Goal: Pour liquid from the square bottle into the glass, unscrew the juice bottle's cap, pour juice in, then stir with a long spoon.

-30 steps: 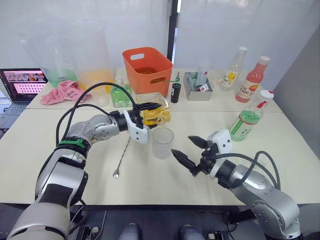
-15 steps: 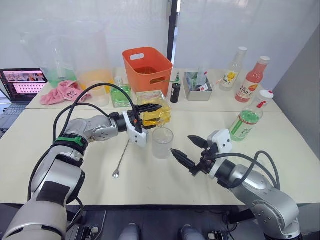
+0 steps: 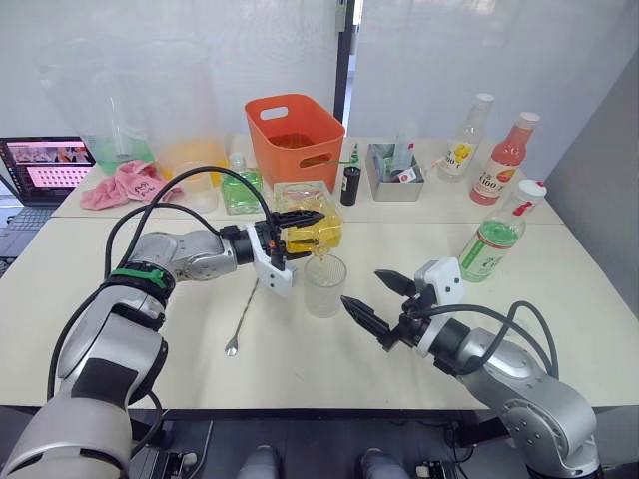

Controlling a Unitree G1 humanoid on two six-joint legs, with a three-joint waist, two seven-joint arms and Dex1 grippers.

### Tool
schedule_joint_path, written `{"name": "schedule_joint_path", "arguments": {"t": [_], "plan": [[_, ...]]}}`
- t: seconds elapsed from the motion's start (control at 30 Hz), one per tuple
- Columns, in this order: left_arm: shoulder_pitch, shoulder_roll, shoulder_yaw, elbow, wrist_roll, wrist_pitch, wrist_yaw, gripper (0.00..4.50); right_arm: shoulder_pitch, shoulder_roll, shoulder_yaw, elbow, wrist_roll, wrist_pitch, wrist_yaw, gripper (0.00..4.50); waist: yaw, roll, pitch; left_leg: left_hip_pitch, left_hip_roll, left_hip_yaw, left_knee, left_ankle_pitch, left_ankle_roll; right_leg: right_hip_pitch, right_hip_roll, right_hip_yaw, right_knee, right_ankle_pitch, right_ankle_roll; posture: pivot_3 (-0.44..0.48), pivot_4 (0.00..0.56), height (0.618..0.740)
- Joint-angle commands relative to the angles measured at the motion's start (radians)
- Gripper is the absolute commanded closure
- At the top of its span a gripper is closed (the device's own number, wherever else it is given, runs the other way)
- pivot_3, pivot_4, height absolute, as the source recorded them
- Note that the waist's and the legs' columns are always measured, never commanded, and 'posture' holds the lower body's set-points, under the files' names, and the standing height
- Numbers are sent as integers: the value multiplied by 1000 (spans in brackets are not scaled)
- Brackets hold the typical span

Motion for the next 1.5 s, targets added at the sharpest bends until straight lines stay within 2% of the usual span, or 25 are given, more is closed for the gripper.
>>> {"name": "schedule_joint_path", "arguments": {"t": [0.03, 0.43, 0.93, 1.23, 1.37, 1.5], "plan": [[-79, 18, 32, -55, -31, 3, 75, 1647, -9, 7, -20, -45, 14, -10, -4, 0, 0, 0, 0, 0, 0, 0, 0, 0, 0, 0, 0, 0, 0, 0, 0, 0, 150, 739], [-92, 21, 5, -44, -25, 2, 95, 1647, -10, 10, -19, -46, 11, -10, -4, 0, 0, 0, 0, 0, 0, 0, 0, 0, 0, 0, 0, 0, 1, 0, 0, 0, 150, 739], [-61, 4, 16, 2, -144, -9, -37, 1647, -10, 13, -18, -38, 8, -14, -2, 0, 0, 0, 0, 0, 0, 0, 0, 0, 0, 0, 0, 0, 2, 0, 0, 0, 150, 739], [-33, -19, 73, 58, -414, 8, -302, 1647, -19, 14, -21, -24, 5, -19, 5, 0, -2, 0, 0, 0, 0, 0, 1, 0, 0, 0, 0, 0, 3, 0, 0, 0, 150, 739], [-4, -23, 145, 44, -616, 72, -500, 1647, -39, 17, -33, -10, 11, -25, 13, 0, -5, 0, 0, 0, 0, -1, 2, 0, 0, 0, 0, 0, 4, 0, 0, 0, 150, 739], [63, -19, 256, -82, -883, 268, -742, 1647, -63, 1, -51, 6, 23, -25, 43, 0, -6, 0, 0, 0, 0, -1, 2, 0, 0, 0, 0, 0, 4, 0, 0, 0, 150, 739]]}}
